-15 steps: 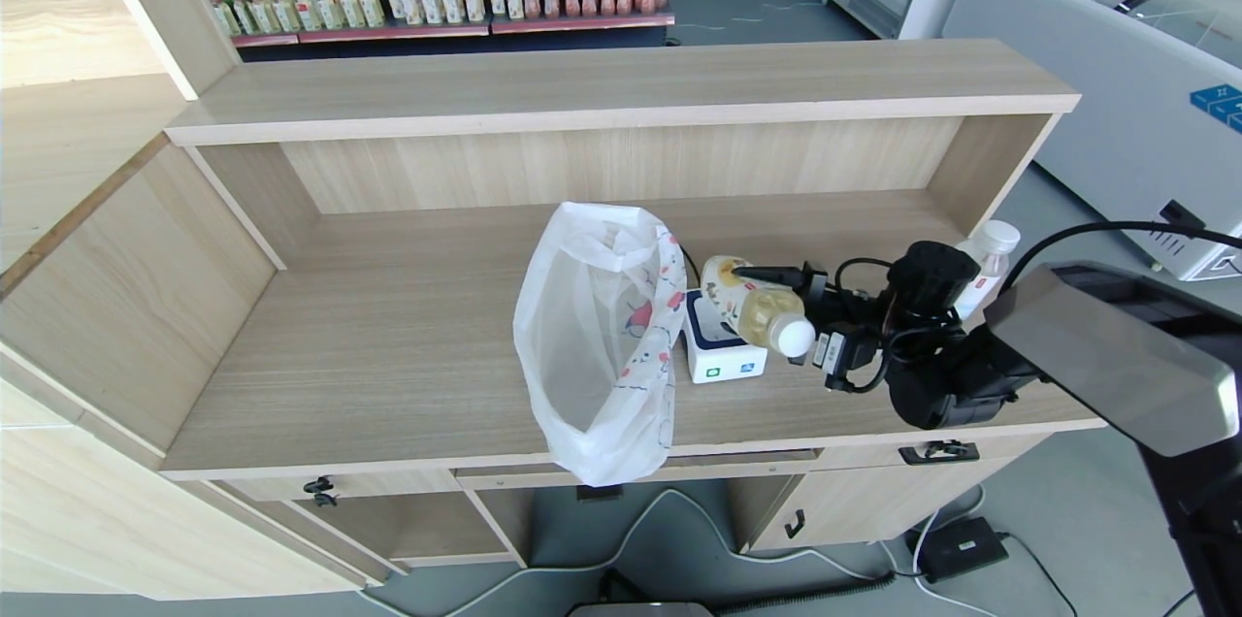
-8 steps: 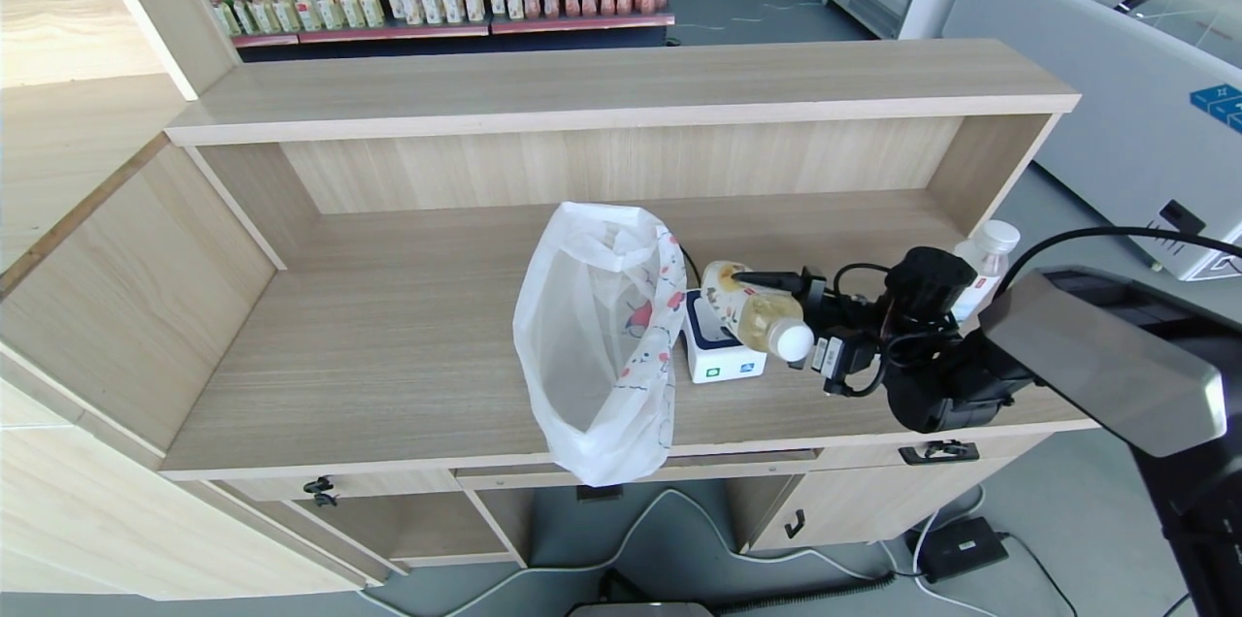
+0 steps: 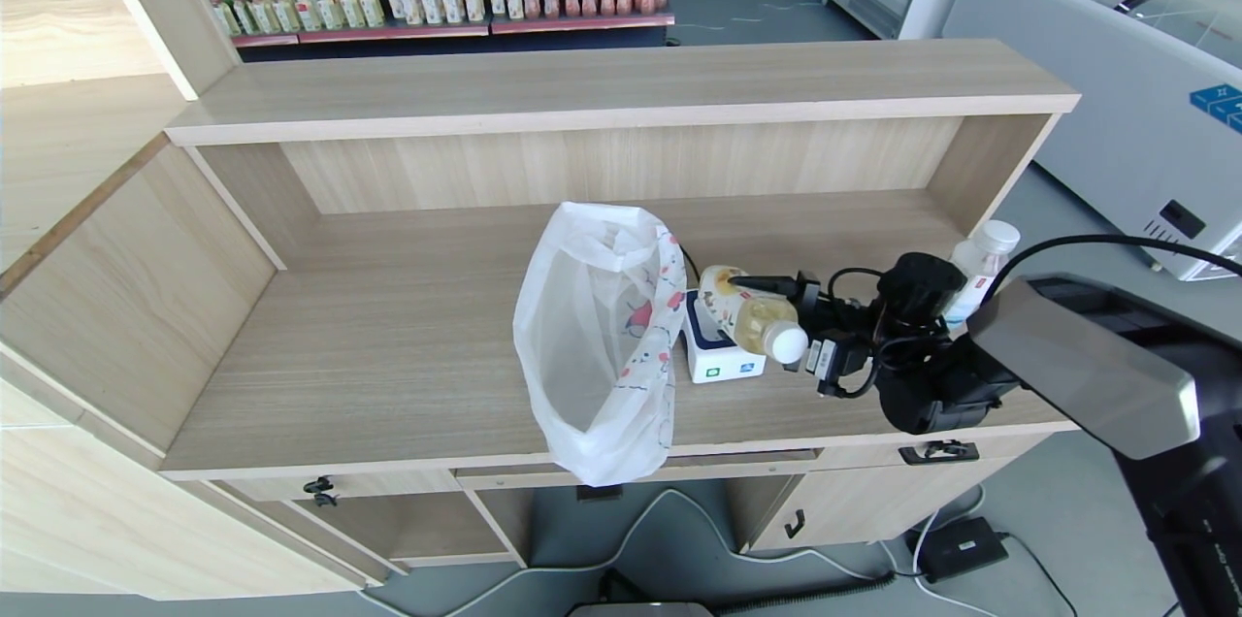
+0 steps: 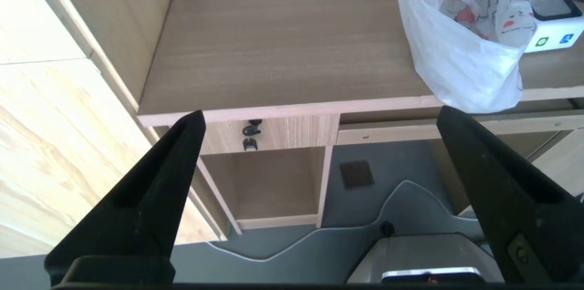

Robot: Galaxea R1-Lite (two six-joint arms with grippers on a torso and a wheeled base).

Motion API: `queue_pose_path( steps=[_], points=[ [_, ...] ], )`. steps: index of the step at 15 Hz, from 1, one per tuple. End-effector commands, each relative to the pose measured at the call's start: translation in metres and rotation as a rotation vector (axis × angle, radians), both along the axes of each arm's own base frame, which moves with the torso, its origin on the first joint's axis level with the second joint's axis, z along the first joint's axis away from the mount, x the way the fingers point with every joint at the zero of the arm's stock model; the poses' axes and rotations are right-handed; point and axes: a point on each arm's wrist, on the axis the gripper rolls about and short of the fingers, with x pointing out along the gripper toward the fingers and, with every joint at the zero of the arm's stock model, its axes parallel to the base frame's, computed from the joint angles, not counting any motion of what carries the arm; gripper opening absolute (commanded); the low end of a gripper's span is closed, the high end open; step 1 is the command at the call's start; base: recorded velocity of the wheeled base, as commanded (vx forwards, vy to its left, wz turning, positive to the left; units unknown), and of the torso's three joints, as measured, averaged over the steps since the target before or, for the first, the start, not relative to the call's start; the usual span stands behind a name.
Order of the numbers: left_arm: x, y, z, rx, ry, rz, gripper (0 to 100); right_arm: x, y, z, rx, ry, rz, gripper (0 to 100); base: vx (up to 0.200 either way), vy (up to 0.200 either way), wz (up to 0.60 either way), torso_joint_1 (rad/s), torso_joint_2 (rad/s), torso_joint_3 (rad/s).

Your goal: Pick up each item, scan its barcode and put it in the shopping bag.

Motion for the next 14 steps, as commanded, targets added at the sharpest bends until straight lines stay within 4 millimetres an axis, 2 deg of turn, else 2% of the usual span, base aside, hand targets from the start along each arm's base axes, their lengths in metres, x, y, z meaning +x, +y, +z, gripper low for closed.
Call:
queue_pose_path(
  steps=[1,8,9,11,13,14],
  points=[
    [0.000,0.000,0.000,0.000,-0.001,0.000,100,0.001,0.001,-0.005,-0.002,0.009,0.002,0,0.000,0.000,0.00,0.000,0.00,0.000],
    [0.000,0.000,0.000,0.000,-0.001,0.000,100,0.004,0.002,-0.003,0.004,0.015,0.005,0,0.000,0.000,0.00,0.000,0.00,0.000],
    [0.000,0.000,0.000,0.000,-0.001,0.000,100,0.003,-0.001,0.006,0.012,0.024,0.002,0,0.000,0.000,0.00,0.000,0.00,0.000],
    [0.000,0.000,0.000,0.000,-0.002,0.000,100,0.000,-0.019,0.038,0.049,0.069,-0.022,0,0.000,0.000,0.00,0.000,0.00,0.000],
    [0.000,0.000,0.000,0.000,-0.001,0.000,100,-0.009,-0.039,0.071,0.089,0.130,-0.045,0,0.000,0.000,0.00,0.000,0.00,0.000],
    [0.000,0.000,0.000,0.000,-0.001,0.000,100,-0.017,-0.046,0.096,0.117,0.159,-0.054,0,0.000,0.000,0.00,0.000,0.00,0.000]
  ],
)
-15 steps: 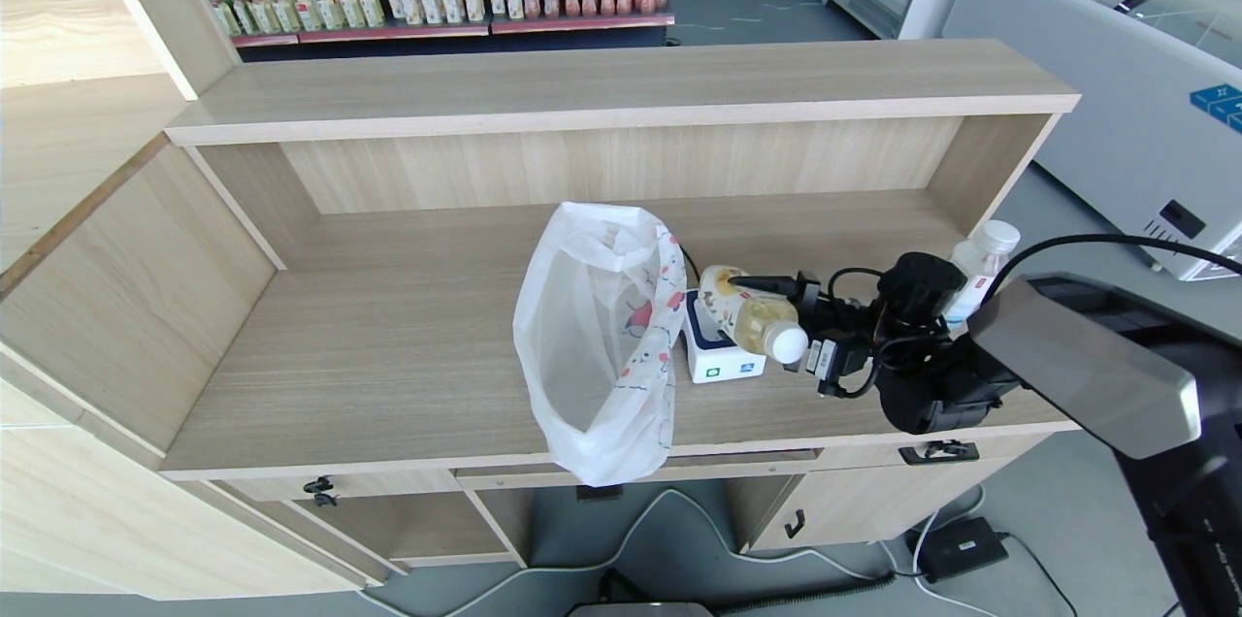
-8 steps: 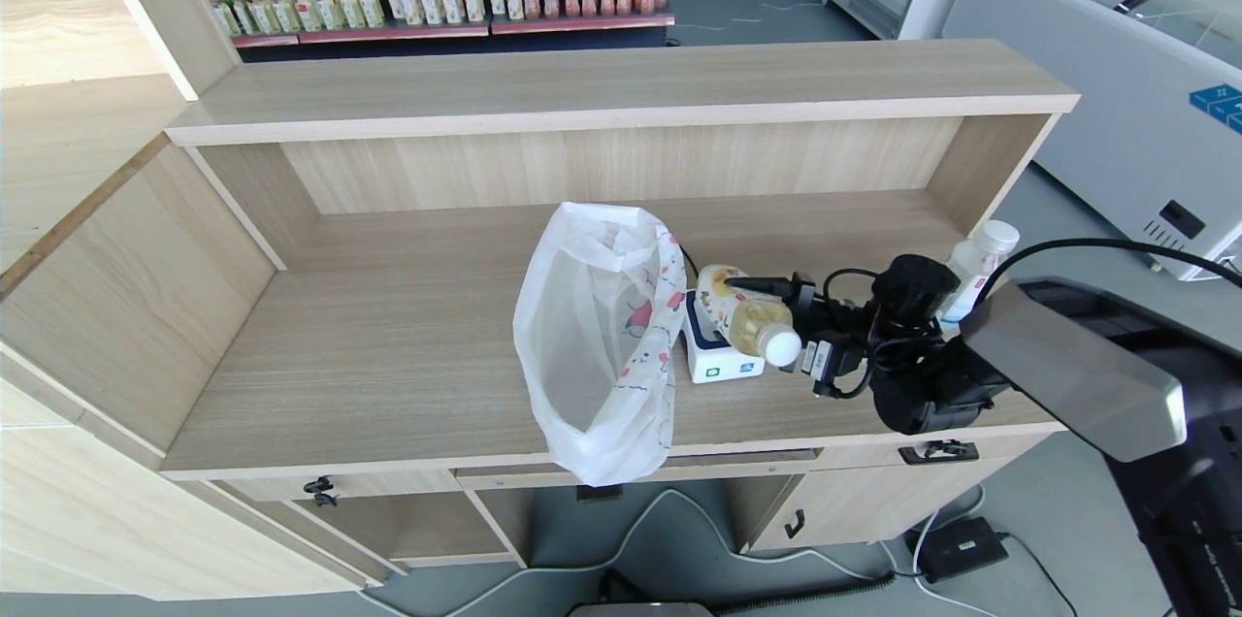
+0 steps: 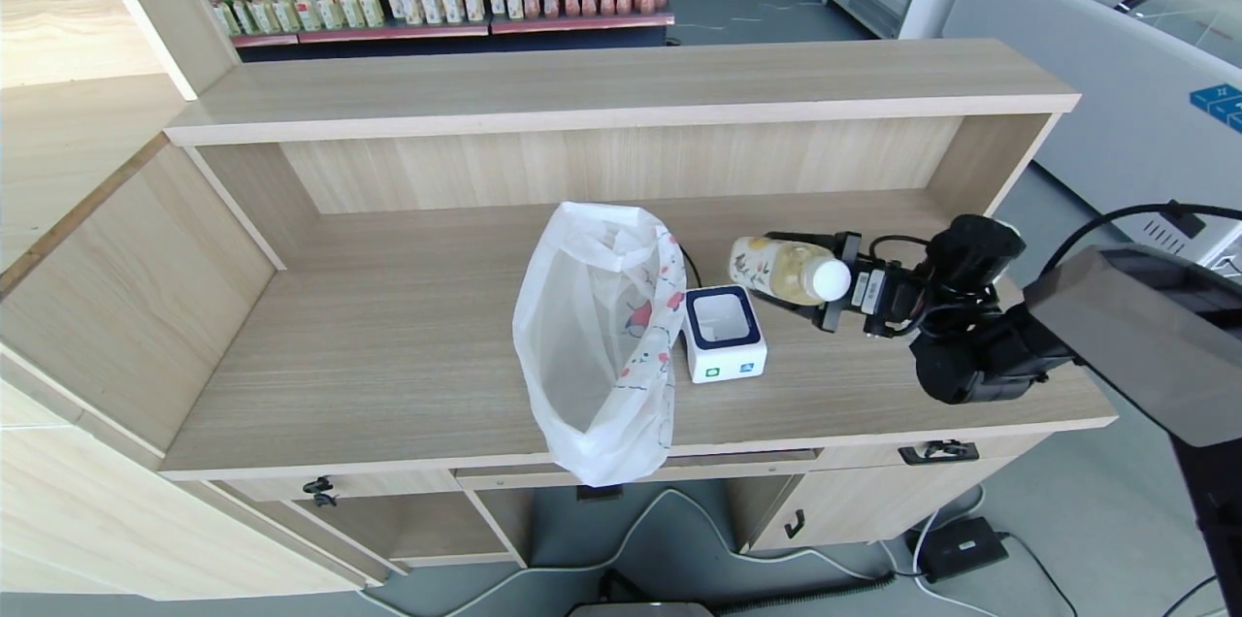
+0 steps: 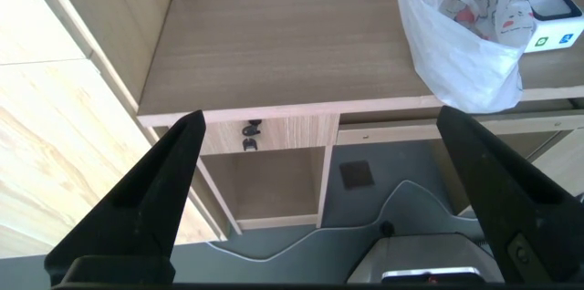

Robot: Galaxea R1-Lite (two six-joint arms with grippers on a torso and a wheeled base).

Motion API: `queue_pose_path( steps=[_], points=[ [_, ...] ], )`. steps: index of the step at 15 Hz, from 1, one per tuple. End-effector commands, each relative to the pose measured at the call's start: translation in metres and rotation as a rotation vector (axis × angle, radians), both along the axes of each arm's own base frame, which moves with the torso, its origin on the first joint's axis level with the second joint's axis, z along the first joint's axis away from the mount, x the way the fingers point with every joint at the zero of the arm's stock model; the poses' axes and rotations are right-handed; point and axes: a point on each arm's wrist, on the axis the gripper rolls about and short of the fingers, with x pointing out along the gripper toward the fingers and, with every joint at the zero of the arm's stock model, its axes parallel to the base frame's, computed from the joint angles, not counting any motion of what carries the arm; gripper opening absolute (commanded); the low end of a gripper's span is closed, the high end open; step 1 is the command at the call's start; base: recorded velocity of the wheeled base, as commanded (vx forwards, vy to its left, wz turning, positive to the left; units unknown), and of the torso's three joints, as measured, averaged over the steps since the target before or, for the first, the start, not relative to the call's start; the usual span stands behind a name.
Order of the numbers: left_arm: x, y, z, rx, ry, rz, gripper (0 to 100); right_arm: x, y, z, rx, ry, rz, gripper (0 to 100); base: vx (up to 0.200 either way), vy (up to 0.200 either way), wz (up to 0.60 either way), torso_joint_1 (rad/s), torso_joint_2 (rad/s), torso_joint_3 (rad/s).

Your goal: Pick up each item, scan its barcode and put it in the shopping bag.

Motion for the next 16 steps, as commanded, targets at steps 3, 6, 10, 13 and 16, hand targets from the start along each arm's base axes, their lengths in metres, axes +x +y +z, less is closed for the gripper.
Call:
queue_pose_path(
  steps=[3,6,10,13,16],
  points=[
    [0.000,0.000,0.000,0.000,-0.002,0.000,100,-0.063,-0.047,0.102,0.172,0.107,-0.176,0,0.000,0.000,0.00,0.000,0.00,0.000],
    [0.000,0.000,0.000,0.000,0.000,0.000,100,-0.112,-0.074,0.138,0.407,0.320,-0.432,0,0.000,0.000,0.00,0.000,0.00,0.000],
    [0.000,0.000,0.000,0.000,0.000,0.000,100,-0.150,-0.097,0.134,0.720,0.625,-0.958,0,0.000,0.000,0.00,0.000,0.00,0.000],
    [0.000,0.000,0.000,0.000,0.000,0.000,100,-0.175,-0.107,0.119,0.767,0.709,-1.067,0,0.000,0.000,0.00,0.000,0.00,0.000],
    [0.000,0.000,0.000,0.000,0.000,0.000,100,-0.182,-0.113,0.114,0.830,0.706,-1.225,0,0.000,0.000,0.00,0.000,0.00,0.000]
  ],
)
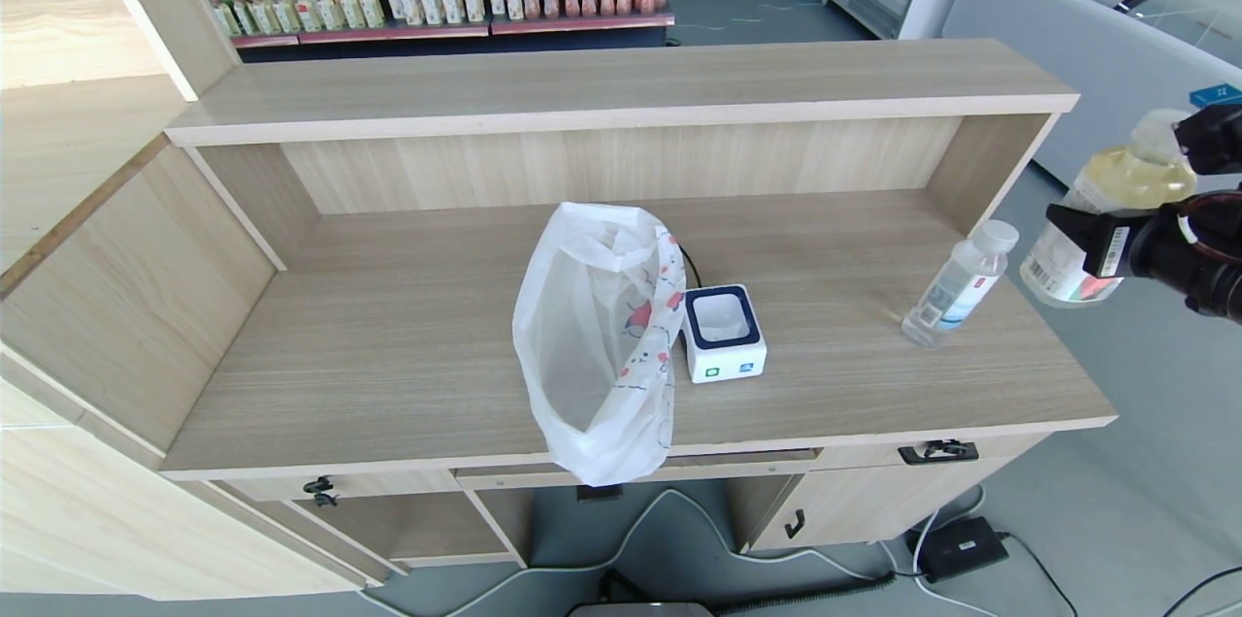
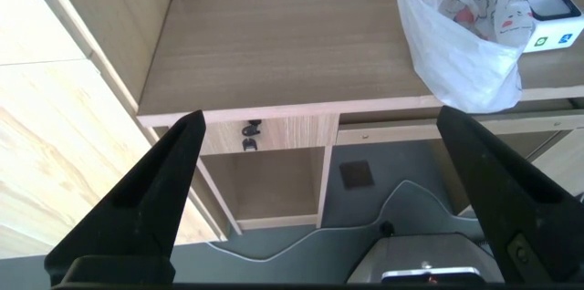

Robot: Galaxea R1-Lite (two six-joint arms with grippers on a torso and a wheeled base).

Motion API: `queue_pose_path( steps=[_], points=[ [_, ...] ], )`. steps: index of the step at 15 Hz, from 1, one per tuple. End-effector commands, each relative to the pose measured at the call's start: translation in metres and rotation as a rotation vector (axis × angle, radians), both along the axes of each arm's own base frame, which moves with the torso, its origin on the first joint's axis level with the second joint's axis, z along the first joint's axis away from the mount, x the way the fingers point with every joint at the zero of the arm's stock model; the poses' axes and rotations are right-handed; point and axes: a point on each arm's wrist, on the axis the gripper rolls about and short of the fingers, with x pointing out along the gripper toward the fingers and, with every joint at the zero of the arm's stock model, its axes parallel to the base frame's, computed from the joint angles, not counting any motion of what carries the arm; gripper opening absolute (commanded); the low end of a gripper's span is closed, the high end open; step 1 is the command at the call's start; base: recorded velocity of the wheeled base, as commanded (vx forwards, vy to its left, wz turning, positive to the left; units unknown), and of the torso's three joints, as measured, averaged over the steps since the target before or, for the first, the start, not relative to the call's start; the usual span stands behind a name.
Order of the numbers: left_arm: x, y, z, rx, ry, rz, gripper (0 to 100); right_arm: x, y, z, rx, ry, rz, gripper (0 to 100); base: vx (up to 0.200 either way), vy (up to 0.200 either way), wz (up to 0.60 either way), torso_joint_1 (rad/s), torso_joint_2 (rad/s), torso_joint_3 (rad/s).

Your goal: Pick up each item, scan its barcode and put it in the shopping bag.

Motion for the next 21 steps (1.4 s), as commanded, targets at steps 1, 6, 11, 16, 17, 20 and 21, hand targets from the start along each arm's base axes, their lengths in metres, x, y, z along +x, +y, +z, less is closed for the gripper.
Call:
queue_pose_path(
  steps=[1,6,11,16,17,20,21],
  points=[
    [0.000,0.000,0.000,0.000,-0.001,0.000,100,-0.010,-0.002,0.005,-0.005,-0.009,-0.104,0,0.000,0.000,0.00,0.000,0.00,0.000],
    [0.000,0.000,0.000,0.000,-0.001,0.000,100,-0.014,0.000,0.003,-0.031,0.055,-0.211,0,0.000,0.000,0.00,0.000,0.00,0.000],
    [0.000,0.000,0.000,0.000,-0.001,0.000,100,-0.010,0.022,0.010,-0.060,-0.017,-0.113,0,0.000,0.000,0.48,0.000,0.00,0.002],
    [0.000,0.000,0.000,0.000,-0.001,0.000,100,0.019,0.062,0.000,-0.116,-0.067,0.022,0,0.000,0.000,0.60,0.001,0.01,0.002],
    [0.000,0.000,0.000,0.000,-0.002,0.000,100,0.024,0.069,-0.001,-0.136,-0.081,0.041,0,0.000,0.000,0.60,0.002,0.01,0.002],
    [0.000,0.000,0.000,0.000,-0.001,0.000,100,0.038,0.085,-0.014,-0.141,-0.102,0.087,0,0.000,0.000,0.60,0.004,0.00,0.005],
    [0.000,0.000,0.000,0.000,-0.001,0.000,100,0.043,0.088,-0.022,-0.139,-0.084,0.104,0,0.000,0.000,0.00,0.000,0.00,0.000]
  ],
)
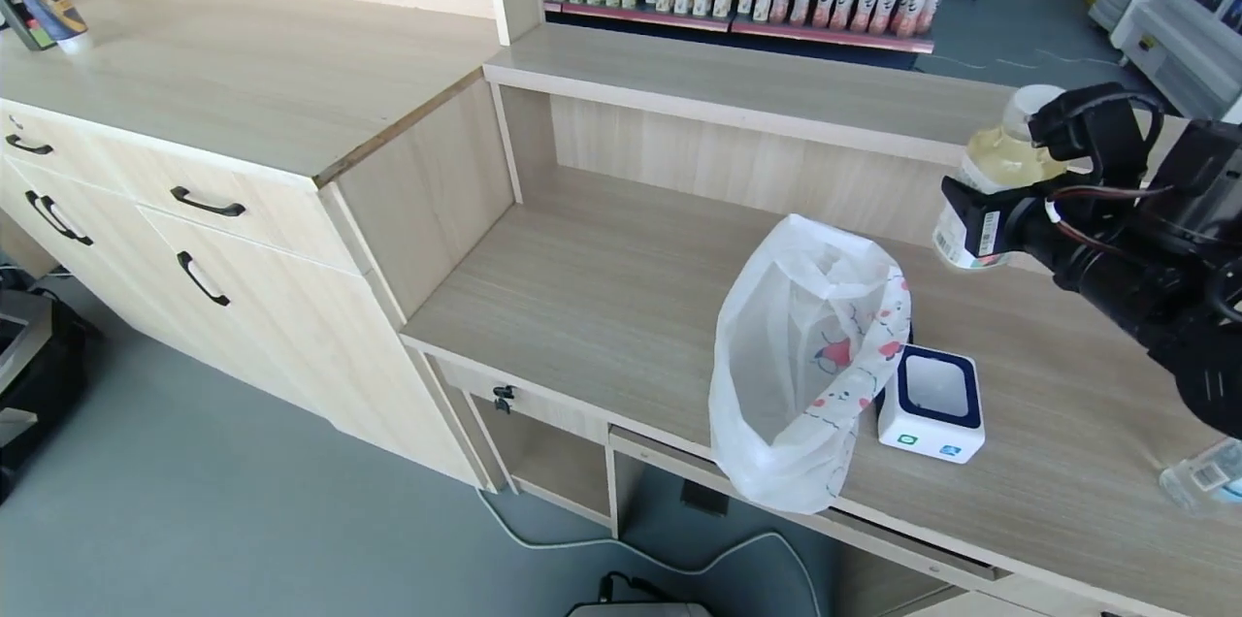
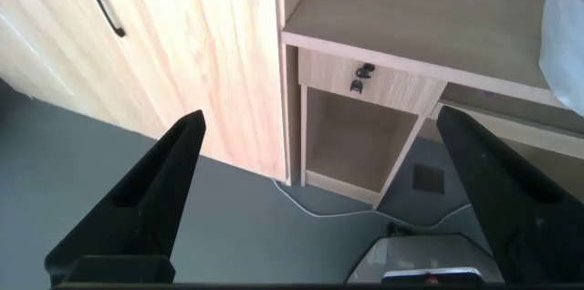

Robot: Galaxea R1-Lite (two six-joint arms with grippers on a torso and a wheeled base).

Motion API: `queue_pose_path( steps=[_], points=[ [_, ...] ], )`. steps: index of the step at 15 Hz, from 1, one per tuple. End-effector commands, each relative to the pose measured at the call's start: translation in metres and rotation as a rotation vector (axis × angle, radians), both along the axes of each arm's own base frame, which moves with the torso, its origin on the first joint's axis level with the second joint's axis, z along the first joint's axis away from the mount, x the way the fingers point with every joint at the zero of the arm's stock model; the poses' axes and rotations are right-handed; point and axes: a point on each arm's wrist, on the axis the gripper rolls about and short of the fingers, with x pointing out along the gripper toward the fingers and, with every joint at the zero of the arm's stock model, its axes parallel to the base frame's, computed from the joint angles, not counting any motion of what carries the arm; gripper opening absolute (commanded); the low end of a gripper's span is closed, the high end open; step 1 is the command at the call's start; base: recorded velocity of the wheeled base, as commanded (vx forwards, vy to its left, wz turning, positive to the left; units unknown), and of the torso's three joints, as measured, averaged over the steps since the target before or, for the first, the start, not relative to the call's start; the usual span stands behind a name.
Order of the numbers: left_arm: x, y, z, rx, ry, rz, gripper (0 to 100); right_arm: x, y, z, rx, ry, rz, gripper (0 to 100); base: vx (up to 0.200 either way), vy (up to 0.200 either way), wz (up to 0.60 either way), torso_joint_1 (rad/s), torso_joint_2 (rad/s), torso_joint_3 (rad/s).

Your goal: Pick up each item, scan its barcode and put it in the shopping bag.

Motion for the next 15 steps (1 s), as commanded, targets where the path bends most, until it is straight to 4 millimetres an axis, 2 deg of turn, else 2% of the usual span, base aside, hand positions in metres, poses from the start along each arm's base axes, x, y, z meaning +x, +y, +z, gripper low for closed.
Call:
queue_pose_path(
  steps=[1,5,8,11,15],
  points=[
    [0.000,0.000,0.000,0.000,0.000,0.001,100,0.019,0.008,-0.028,-0.007,0.074,0.025,0,0.000,0.000,0.00,0.000,0.00,0.000],
    [0.000,0.000,0.000,0.000,0.000,0.001,100,0.050,0.019,-0.067,0.124,0.171,0.165,0,0.000,0.000,0.00,0.000,0.00,0.000],
    [0.000,0.000,0.000,0.000,0.000,0.001,100,0.073,0.023,-0.093,0.190,0.212,0.190,0,0.000,0.000,0.00,0.000,0.00,0.000],
    [0.000,0.000,0.000,0.000,0.000,0.001,100,0.092,0.030,-0.112,0.202,0.203,0.242,0,0.000,0.000,0.00,0.000,0.00,0.000],
    [0.000,0.000,0.000,0.000,0.000,0.001,100,0.108,0.036,-0.131,0.197,0.193,0.256,0,0.000,0.000,0.00,0.000,0.00,0.000]
  ],
)
